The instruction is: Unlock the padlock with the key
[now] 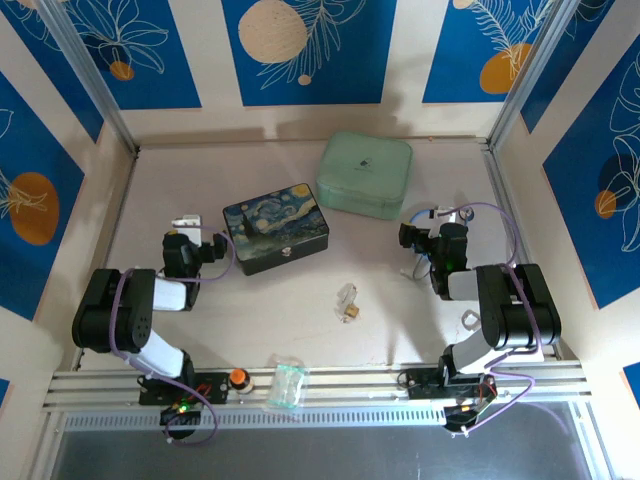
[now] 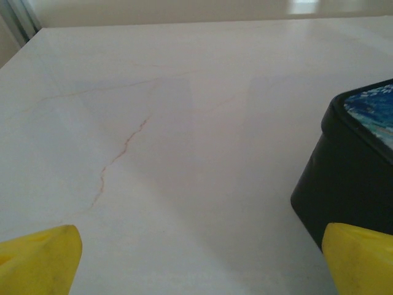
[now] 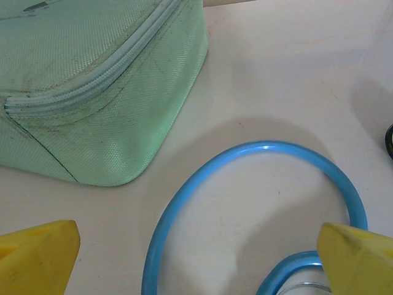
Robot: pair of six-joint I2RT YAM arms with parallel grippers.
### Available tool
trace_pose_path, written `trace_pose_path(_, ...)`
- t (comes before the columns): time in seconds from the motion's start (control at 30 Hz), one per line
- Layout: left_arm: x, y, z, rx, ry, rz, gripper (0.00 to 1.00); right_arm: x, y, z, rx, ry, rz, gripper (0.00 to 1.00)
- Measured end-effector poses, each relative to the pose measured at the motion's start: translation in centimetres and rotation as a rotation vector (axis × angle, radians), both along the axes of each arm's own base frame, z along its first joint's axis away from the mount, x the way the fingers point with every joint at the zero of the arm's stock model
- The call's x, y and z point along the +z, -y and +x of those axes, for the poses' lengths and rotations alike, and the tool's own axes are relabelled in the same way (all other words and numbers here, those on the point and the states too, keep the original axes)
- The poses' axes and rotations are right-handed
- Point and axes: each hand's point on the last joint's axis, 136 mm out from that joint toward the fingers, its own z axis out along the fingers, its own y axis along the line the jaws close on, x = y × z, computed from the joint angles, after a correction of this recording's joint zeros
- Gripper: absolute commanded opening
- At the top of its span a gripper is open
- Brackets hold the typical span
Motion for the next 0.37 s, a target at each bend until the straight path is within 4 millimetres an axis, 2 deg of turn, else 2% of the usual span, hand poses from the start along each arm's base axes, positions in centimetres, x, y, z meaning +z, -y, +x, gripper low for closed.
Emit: trace_pose_path(0.37, 0.25, 0.75, 0.09, 0.009, 0.006, 0.057, 0.99, 0.07, -0.05, 0.05, 0.009, 0.002, 0.000, 0.99)
